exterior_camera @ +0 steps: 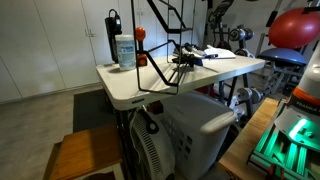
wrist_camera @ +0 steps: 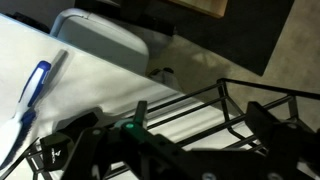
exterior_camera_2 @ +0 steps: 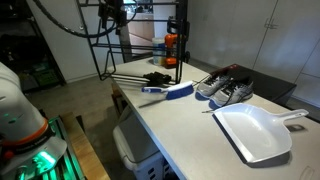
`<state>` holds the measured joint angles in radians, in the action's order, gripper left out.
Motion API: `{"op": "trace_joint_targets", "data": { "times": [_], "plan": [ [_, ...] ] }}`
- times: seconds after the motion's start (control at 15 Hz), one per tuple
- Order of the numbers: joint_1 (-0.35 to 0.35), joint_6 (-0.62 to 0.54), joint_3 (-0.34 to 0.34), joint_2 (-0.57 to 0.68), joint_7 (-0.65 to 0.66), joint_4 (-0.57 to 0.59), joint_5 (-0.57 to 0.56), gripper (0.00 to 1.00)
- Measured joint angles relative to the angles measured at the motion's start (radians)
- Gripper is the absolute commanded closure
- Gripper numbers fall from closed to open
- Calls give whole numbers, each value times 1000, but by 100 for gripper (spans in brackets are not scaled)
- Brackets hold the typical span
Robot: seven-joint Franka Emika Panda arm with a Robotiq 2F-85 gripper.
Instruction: Move the black rack to the edge
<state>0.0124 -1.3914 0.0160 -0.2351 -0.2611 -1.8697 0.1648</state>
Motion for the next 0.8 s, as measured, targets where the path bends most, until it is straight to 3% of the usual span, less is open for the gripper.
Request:
{"op": "trace_joint_targets", "data": {
  "times": [0.8],
  "plan": [
    [1, -2, -10, -153, 10, -112, -94, 0]
  ]
}}
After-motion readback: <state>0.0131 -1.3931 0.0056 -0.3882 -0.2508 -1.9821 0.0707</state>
